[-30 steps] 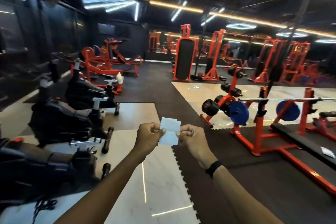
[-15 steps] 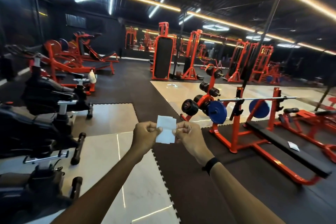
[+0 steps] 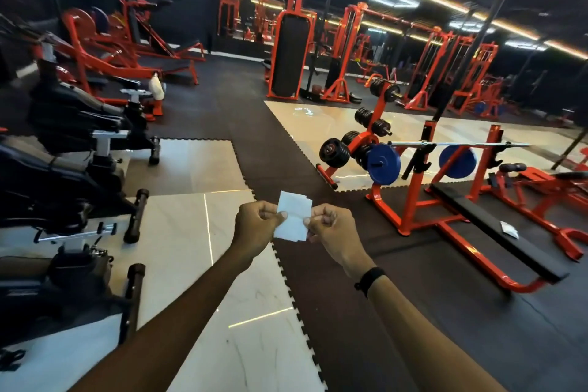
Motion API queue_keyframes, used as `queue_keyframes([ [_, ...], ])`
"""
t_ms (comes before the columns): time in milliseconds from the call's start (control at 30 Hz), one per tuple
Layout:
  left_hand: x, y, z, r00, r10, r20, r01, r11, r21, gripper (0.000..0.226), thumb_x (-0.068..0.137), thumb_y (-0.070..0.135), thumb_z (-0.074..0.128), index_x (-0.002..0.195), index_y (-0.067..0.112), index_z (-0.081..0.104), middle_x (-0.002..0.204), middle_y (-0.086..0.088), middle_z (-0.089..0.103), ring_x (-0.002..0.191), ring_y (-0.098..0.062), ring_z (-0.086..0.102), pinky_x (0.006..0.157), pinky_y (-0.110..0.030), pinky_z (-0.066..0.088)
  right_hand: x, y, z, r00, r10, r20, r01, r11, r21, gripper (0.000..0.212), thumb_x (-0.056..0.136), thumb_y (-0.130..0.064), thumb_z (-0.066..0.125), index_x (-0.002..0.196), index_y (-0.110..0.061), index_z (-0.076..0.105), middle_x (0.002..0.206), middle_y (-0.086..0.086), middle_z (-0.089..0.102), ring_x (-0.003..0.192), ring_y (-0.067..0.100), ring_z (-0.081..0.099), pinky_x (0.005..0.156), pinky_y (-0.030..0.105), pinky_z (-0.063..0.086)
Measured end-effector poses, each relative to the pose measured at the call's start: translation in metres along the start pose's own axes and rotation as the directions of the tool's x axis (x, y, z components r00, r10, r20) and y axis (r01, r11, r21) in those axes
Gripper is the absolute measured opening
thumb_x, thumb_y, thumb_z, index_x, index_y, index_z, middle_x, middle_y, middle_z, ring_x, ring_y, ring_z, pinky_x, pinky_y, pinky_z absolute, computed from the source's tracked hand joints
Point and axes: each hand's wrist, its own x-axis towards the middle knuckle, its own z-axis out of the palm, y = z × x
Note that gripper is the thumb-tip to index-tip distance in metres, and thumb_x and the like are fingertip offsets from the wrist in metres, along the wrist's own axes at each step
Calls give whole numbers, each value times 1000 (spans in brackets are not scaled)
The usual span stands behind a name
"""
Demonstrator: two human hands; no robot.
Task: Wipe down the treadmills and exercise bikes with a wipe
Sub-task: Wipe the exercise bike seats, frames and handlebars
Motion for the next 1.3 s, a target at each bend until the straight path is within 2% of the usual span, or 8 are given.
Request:
queue_keyframes([
  [167,12,0,7,999,21,49,-23,999,23,29,89,27,73,102,3,64,107,-15,70,91,-28,71,49,-11,45,17,7,-8,1000,-8,-15,9,999,49,15,95,-11,67,93,4,68,93,14,74,85,15,74,58,20,57],
  [567,41,-59,49,987,162,2,-162,986,22,23,90,22,71,97,0,66,89,-11,69,69,-15,64,50,-15,45,54,81,15,987,-159,-10,159,974,163,22,95,-25,68,90,-4,67,85,15,74,83,35,72,72,51,59],
  [700,18,-108,87,975,213,-69,-215,976,-29,18,91,21,70,93,3,68,86,-8,70,66,-16,66,53,-20,48,35,135,20,969,-238,-63,245,957,157,15,94,-20,69,89,-5,66,81,13,74,80,33,72,70,44,60],
  [833,-19,-154,139,979,188,-78,-191,981,-41,12,92,20,70,89,8,66,88,-13,72,66,-15,66,53,-21,51,-5,215,18,979,-189,-70,198,968,155,11,93,-20,71,89,-10,69,80,12,74,80,36,72,73,57,59],
  [933,-35,-142,171,980,200,-11,-200,979,-30,14,92,17,69,94,3,67,92,-14,73,65,-11,66,50,-16,48,-10,230,-15,985,-147,-87,157,978,134,8,92,-15,71,87,-9,69,81,14,74,82,41,70,71,62,56],
  [1067,-20,-89,188,936,346,-65,-347,938,-13,14,91,17,71,95,4,69,83,-5,69,73,-16,68,64,-32,57,9,202,-66,960,-244,-139,258,962,92,22,86,-28,72,80,-10,62,82,17,72,84,40,71,70,63,56],
  [1167,-9,-81,202,929,359,-91,-361,932,-7,13,91,17,71,94,4,70,86,-9,71,80,-25,71,69,-40,60,18,207,-78,949,-278,-151,293,953,83,19,92,-17,70,82,-4,60,83,20,70,84,40,70,69,61,56],
  [1300,14,-108,207,949,307,-76,-305,952,36,19,92,22,70,97,4,67,92,-10,70,81,-22,69,58,-24,55,36,234,-61,965,-248,-90,260,948,185,8,95,-22,68,91,-15,66,93,11,74,88,26,73,76,57,59],
])
